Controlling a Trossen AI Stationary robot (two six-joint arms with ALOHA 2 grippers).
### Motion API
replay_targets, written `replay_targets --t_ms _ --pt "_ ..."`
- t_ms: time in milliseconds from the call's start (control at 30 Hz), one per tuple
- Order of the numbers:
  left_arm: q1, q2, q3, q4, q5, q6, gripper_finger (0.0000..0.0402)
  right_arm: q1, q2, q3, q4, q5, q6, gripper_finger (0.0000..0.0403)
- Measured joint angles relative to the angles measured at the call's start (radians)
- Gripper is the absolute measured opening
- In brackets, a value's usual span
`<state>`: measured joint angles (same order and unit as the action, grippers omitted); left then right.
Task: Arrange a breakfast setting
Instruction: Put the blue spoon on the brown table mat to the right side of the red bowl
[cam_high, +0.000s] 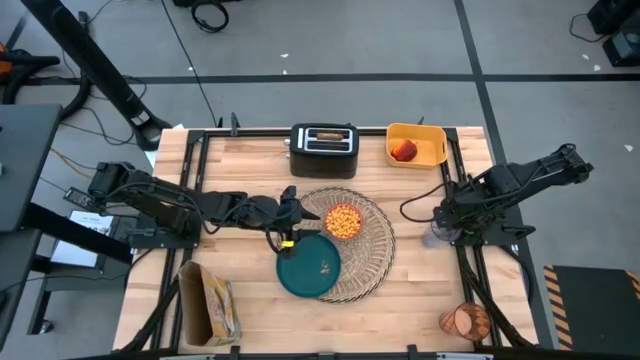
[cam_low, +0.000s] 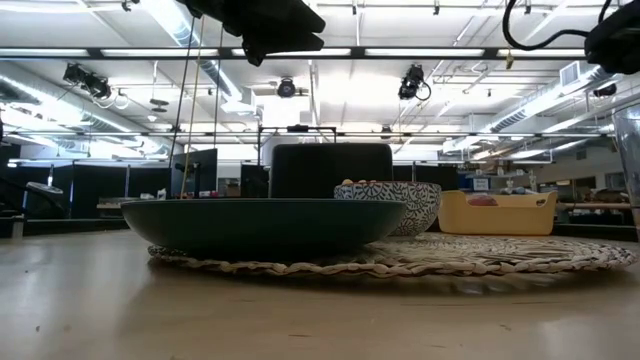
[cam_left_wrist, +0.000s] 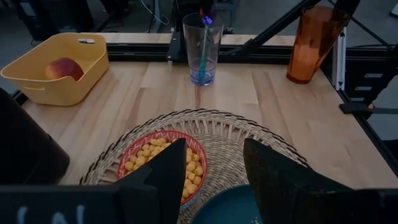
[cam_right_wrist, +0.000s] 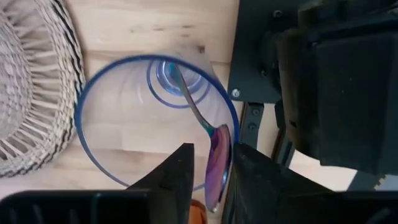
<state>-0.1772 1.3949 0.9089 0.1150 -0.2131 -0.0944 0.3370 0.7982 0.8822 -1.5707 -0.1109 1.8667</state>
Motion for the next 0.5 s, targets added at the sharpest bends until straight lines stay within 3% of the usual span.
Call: replay_targets --t_ms 500 --pt "0.0 0.0 0.0 0.0 0.0 0.001 0.0169 0.0 0.035 0.0 0.002 0.014 -0.005 0.0014"
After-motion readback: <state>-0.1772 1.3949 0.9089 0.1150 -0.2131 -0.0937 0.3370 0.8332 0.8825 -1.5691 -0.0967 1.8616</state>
